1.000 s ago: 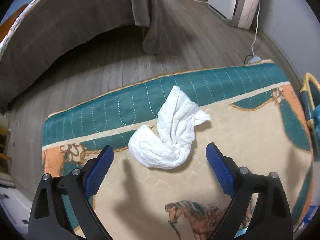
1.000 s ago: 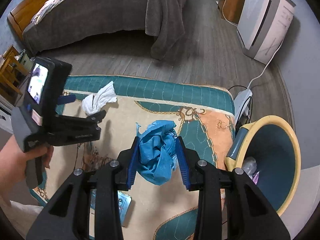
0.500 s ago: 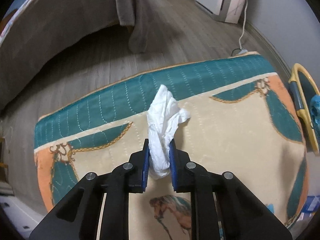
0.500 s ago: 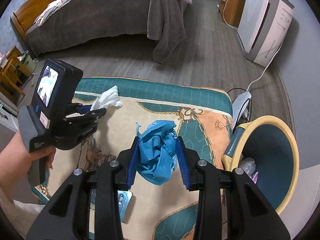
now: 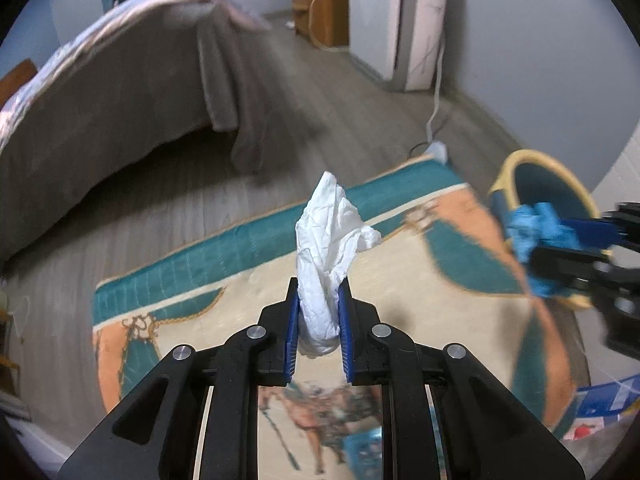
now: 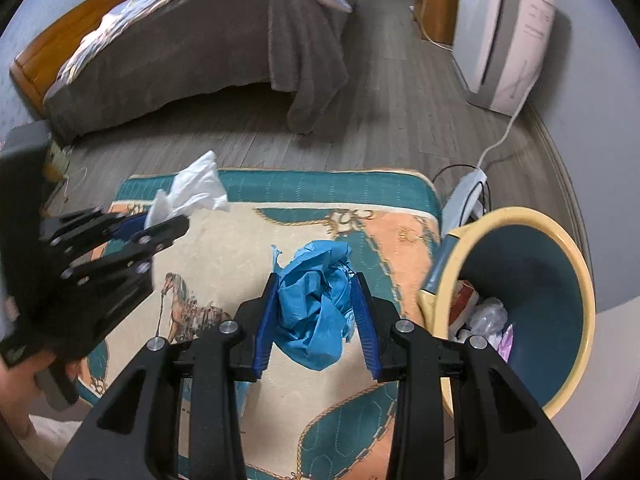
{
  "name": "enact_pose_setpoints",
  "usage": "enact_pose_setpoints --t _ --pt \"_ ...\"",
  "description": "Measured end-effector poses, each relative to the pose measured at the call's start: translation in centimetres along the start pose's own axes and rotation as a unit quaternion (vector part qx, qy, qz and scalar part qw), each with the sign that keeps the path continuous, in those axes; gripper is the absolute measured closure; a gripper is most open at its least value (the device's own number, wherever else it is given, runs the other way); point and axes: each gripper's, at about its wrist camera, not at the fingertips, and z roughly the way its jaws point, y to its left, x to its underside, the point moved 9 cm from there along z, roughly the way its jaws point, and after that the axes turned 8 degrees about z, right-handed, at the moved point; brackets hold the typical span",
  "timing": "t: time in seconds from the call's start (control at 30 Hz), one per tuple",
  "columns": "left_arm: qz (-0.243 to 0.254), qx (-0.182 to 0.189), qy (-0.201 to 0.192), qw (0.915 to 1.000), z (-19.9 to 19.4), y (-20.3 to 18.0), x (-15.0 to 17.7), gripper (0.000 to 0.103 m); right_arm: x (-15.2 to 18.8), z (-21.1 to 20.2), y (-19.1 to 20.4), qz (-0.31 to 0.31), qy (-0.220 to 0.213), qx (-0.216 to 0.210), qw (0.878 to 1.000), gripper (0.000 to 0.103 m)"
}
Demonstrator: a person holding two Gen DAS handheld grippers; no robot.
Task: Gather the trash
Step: 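Carry the blue paper and white tissue over the bin with both tools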
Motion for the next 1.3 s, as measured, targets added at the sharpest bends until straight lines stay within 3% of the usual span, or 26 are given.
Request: enact_pose_setpoints --t 0.27,0.6,0.97,1.13,1.3 --pt "0.019 0.014 -0.038 0.9990 -4.2 -4.0 -1.0 0.085 -0.1 -1.9 -2.5 0.033 -0.023 0.004 0.999 0.068" --pt "0.023 0.029 -0.057 0.9977 -7.4 -8.7 -0.5 0.085 0.7 -3.7 -5.9 0.040 -0.040 0.018 0.998 0.067" --pt "0.092 0.073 -0.046 0.9920 -6.3 -20.0 0.8 0.084 0.8 -5.9 -13.9 0.125 -0.050 0.009 0.991 0.067" --pt "0.113 0.111 -0.030 0.9869 -5.3 -24.5 1.0 0.085 0.9 -7.0 -19.8 0.193 -0.055 0.016 0.980 0.067" --pt "0.132 0.128 -0.018 0.9828 -4.2 -27.4 0.8 0.084 2.5 -5.6 -24.7 0.264 -0.034 0.013 0.964 0.067"
